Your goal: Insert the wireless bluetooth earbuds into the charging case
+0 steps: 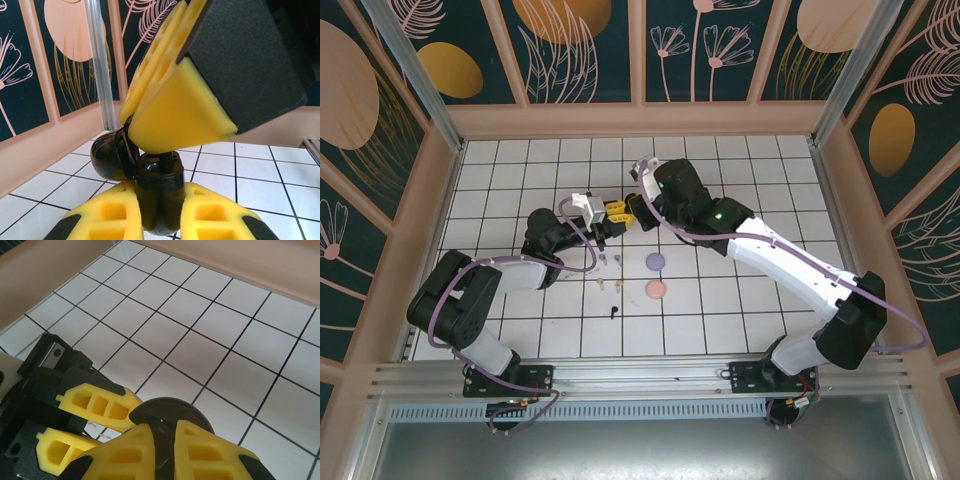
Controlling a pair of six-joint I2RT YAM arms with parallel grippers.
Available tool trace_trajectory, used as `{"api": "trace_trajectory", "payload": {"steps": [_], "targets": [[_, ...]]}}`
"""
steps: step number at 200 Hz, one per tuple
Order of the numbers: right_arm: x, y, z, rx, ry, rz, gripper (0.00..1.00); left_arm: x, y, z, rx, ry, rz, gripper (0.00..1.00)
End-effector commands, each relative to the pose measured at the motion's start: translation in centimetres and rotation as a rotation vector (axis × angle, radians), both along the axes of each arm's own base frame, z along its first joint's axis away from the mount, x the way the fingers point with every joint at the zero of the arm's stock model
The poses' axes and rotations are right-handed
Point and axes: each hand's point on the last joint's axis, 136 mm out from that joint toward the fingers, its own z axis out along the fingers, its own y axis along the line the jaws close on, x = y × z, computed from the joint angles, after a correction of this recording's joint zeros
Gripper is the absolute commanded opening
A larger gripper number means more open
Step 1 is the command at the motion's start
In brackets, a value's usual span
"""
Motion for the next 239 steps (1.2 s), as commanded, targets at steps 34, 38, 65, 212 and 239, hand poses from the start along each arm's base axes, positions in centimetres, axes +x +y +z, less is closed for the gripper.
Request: {"api": "trace_trajectory", "payload": {"steps": [34,38,65,212,239], "targets": [[-1.4,1.0,-2.4,-0.093,0.012,0.062,0.16,0.0,-0.4,1.9,-0.030,-0.054,-0.011,0.00],[-1.4,0.9,-2.3,-0.090,0.010,0.058,0.17,0.0,-0.4,1.9,-0.030,-0.055,-0.010,0.00],[-1.0,1.0,-1.1,-0.052,0.003,0.026,0.25,0.0,-0.4,1.8,-0.029,-0.049,-0.009,0.00],[2.2,-1.6,8.0,0.289,0.071,-0.170,0.66,0.1,-0.1,1.0,-0.055,-0.036,0.014,0.00],[1.6,-3.9,8.2,0.365,0.121,-0.221,0.66,0.2,0.4,1.3,-0.069,-0.059,0.050,0.00]]}}
